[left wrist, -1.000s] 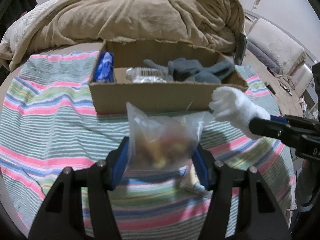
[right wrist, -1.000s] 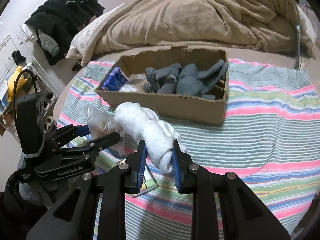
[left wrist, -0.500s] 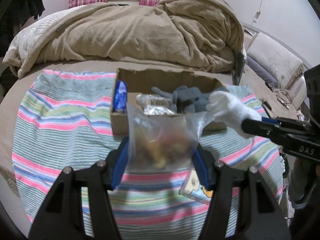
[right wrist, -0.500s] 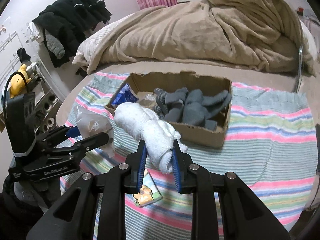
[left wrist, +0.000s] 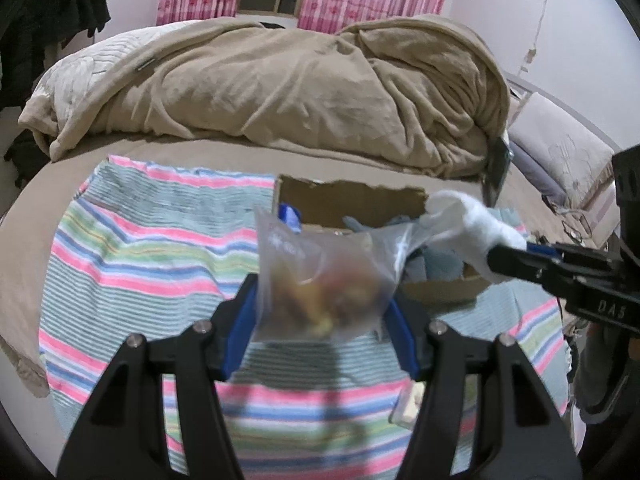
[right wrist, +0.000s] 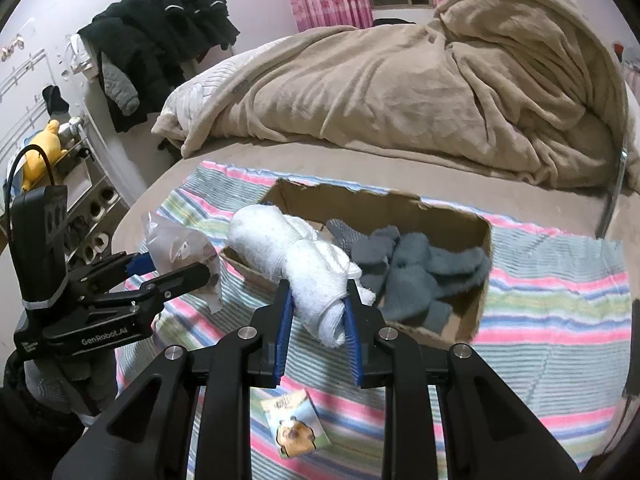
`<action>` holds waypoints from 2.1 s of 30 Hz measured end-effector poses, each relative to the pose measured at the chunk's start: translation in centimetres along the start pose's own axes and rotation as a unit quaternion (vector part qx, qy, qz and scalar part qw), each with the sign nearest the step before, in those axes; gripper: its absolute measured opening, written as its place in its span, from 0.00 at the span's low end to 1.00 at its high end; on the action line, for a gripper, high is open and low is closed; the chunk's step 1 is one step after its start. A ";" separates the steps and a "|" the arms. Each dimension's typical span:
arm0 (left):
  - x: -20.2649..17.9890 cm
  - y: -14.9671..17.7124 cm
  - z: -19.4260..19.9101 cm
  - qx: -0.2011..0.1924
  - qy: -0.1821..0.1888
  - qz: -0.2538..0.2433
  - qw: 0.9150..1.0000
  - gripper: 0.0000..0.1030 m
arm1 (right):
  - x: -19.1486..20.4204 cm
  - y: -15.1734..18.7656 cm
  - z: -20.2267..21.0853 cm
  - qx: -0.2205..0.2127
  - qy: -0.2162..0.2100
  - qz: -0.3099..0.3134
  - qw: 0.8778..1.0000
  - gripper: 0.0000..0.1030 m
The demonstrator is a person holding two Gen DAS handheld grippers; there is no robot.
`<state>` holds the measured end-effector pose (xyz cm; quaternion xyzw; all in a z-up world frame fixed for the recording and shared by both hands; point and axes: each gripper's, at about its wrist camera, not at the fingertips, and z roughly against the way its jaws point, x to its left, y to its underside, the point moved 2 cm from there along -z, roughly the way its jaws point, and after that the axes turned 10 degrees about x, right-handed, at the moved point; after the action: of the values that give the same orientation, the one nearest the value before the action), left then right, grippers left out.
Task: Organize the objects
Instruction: 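Carry the snack bag toward the box with the left tool while the right tool drops the socks in, then lower the clear snack bag into the box and open the left tool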
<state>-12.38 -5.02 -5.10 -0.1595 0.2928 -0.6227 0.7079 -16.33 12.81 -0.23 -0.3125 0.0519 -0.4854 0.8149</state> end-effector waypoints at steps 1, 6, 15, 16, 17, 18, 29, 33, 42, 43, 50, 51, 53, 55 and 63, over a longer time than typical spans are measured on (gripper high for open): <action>0.2 -0.2 -0.1 -0.001 0.000 0.002 1.000 0.59 | 0.1 -0.2 -0.2 0.001 0.001 0.002 1.000 0.25; 1.3 -1.1 -0.7 -0.006 0.001 0.010 1.000 0.59 | 0.8 -1.9 -2.2 0.010 0.012 0.025 1.000 0.25; 3.9 -2.2 -2.1 -0.006 -0.001 0.027 1.000 0.59 | 1.3 -4.7 -7.3 0.037 0.038 0.056 0.997 0.25; 4.1 -2.3 -2.3 -0.005 -0.002 0.027 1.000 0.59 | 1.3 -4.9 -7.9 0.040 0.040 0.059 0.997 0.25; 4.4 -2.4 -2.6 -0.004 -0.003 0.028 1.000 0.59 | 1.3 -5.1 -8.4 0.042 0.041 0.061 0.996 0.25; 4.6 -2.5 -2.7 -0.005 -0.004 0.028 1.000 0.59 | 1.2 -5.4 -9.3 0.047 0.042 0.062 0.996 0.25; 6.5 -3.5 -4.2 -0.006 -0.002 0.037 0.999 0.59 | 1.5 -7.3 -14.5 0.080 0.043 0.077 0.993 0.25; 6.6 -3.6 -4.3 -0.006 0.000 0.038 0.999 0.59 | 1.4 -7.5 -15.3 0.087 0.051 0.073 0.992 0.27; 5.3 -3.6 -2.9 -0.014 -0.002 0.029 0.999 0.59 | 0.6 -7.0 -12.2 0.061 0.049 0.045 0.996 0.46; 4.9 -3.6 -2.6 -0.015 -0.002 0.027 1.000 0.59 | 0.3 -6.9 -11.4 0.055 0.048 0.041 0.996 0.48; 1.5 -3.8 -1.7 -0.017 0.002 0.004 1.000 0.59 | -1.5 -5.5 -6.4 0.022 0.047 0.022 0.998 0.51; 0.8 -3.8 -1.8 -0.015 0.003 -0.001 1.000 0.59 | -2.0 -5.2 -5.6 0.017 0.048 0.018 0.999 0.51; -0.2 -3.9 -1.9 -0.012 0.005 -0.008 1.000 0.59 | -2.9 -4.6 -4.4 0.010 0.049 0.012 0.999 0.51; -1.3 -4.0 -2.2 -0.008 0.006 -0.015 1.000 0.59 | -3.7 -4.1 -3.4 0.004 0.051 0.005 0.999 0.51; -5.1 -3.8 -5.2 0.022 0.016 -0.021 0.999 0.59 | -6.6 -2.2 -1.4 -0.008 0.044 -0.014 0.999 0.51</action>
<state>-18.86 0.05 -5.79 -0.1401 0.2866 -0.6462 0.6933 -22.02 16.83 -1.59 -0.2983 0.0873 -0.5092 0.8025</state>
